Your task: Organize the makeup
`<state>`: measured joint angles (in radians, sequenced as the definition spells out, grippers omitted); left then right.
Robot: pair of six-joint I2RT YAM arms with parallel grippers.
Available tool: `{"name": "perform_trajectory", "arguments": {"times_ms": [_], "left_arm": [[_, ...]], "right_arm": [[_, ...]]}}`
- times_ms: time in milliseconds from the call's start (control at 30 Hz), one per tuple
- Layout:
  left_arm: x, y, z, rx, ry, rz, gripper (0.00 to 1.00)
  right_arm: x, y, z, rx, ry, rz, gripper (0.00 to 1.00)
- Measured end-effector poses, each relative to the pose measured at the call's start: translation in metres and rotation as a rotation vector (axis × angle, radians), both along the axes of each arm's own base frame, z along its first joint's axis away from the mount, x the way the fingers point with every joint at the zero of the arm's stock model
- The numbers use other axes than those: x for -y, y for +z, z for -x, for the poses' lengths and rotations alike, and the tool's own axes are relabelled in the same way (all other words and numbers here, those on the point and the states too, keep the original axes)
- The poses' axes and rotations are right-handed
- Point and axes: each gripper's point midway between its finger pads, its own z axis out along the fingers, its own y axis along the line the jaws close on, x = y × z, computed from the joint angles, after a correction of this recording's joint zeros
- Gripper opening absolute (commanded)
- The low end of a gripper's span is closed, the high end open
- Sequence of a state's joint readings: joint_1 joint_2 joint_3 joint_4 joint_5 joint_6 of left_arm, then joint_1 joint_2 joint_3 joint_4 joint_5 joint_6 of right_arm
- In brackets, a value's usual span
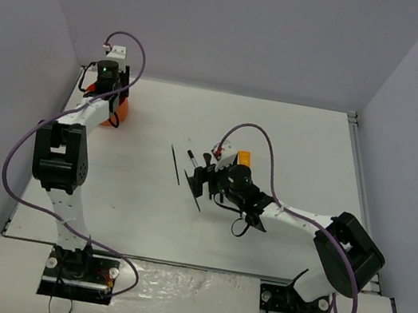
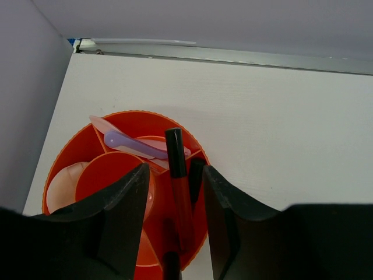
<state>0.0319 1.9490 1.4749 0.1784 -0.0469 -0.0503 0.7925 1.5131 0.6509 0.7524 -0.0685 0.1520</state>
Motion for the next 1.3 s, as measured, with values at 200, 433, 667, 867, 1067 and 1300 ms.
{"name": "perform_trajectory", "arguments": {"times_ms": [200, 433, 667, 867, 1067, 1300], "left_arm": [[0.001, 0.001, 0.009, -0.002, 0.001, 0.008, 0.45], [0.005, 0.049, 0.044, 0.049, 0.024, 0.066, 0.61], [0.024, 0.151, 0.118, 0.183, 0.011, 0.232, 0.9], [0.052, 0.16, 0.207, 0.149, -0.079, 0.34, 0.97], [0.07, 0.089, 0.268, -0.014, -0.124, 0.404, 0.97], [0.081, 0.037, 0.298, -0.157, -0.142, 0.449, 0.97]], "right_arm": [[0.0, 0.0, -0.001, -0.006, -0.002, 0.007, 0.97], [-0.001, 0.013, -0.025, -0.03, -0.038, 0.037, 0.79], [-0.002, 0.0, -0.051, -0.091, -0.034, 0.115, 0.56], [-0.007, -0.033, -0.061, -0.154, -0.003, 0.207, 0.43], [-0.012, -0.067, -0.062, -0.217, 0.033, 0.282, 0.42], [-0.015, -0.082, -0.067, -0.238, 0.045, 0.314, 0.4]]}}
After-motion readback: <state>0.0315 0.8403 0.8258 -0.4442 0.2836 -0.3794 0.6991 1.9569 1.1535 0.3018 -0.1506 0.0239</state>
